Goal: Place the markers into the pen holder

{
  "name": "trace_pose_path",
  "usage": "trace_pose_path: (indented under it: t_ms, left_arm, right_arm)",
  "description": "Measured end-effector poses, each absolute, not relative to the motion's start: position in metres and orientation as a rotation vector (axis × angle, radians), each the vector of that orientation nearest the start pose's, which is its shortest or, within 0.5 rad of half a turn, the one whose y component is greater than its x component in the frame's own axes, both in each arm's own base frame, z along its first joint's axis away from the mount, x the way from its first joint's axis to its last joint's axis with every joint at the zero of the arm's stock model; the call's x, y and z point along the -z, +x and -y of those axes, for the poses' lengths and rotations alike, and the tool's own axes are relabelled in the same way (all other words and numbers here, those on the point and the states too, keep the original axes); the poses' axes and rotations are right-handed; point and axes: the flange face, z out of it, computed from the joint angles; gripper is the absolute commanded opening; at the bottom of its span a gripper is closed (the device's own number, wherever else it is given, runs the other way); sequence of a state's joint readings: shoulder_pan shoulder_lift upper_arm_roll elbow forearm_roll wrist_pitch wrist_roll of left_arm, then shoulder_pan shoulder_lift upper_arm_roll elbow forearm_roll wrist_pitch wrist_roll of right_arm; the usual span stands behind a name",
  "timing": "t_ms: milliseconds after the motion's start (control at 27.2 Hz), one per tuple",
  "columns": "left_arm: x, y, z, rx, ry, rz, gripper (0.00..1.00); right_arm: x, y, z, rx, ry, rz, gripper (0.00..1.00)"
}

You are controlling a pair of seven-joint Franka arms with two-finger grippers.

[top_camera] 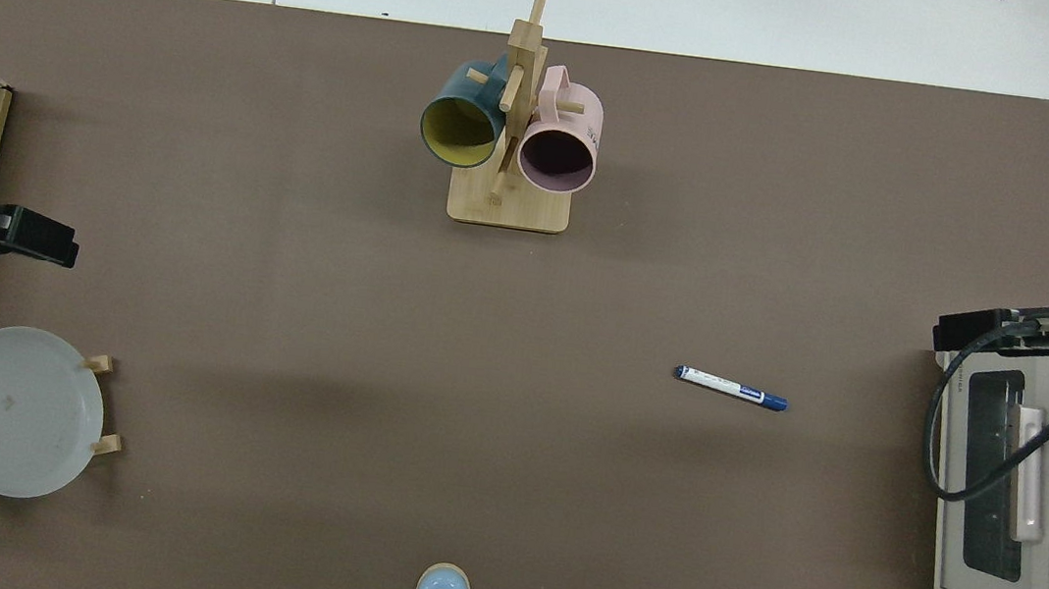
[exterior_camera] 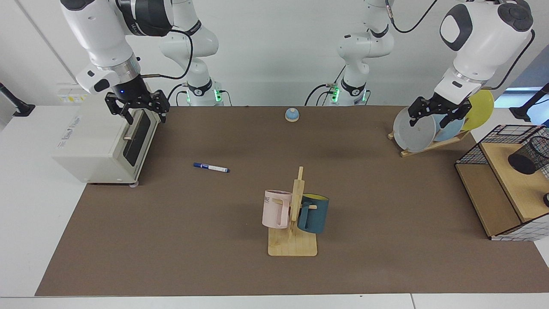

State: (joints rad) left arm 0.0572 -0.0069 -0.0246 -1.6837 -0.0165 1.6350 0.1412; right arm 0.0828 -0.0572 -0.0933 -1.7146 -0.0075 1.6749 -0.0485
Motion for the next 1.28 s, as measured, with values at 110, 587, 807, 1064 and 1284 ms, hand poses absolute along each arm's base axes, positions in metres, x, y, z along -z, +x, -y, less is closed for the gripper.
trace_pose_path:
  t_ms: [110, 587, 807, 1064, 1284]
  left_arm:
    - [-0.580, 0.554, -0.016, -0.064, -3.156, -0.169, 1.00]
    - [-0.580, 0.554, -0.016, -0.064, -3.156, -0.169, 1.00]
    - [-0.578, 0.554, -0.017, -0.071, -3.157, -0.169, 1.00]
    - [-0.571, 0.551, -0.018, -0.095, -3.157, -0.165, 1.00]
    - [-0.569, 0.550, -0.018, -0.103, -3.157, -0.170, 1.00]
  right_arm:
    - [-0.597, 0.544, 0.009, 0.027, -3.143, 0.058, 1.00]
    - [-0.596, 0.541, 0.010, 0.003, -3.143, 0.055, 1.00]
    - [-0.596, 0.541, 0.012, 0.003, -3.143, 0.049, 1.00]
    - [-0.596, 0.542, 0.013, 0.008, -3.143, 0.030, 1.00]
    - [-0.590, 0.545, 0.012, 0.044, -3.125, -0.201, 1.00]
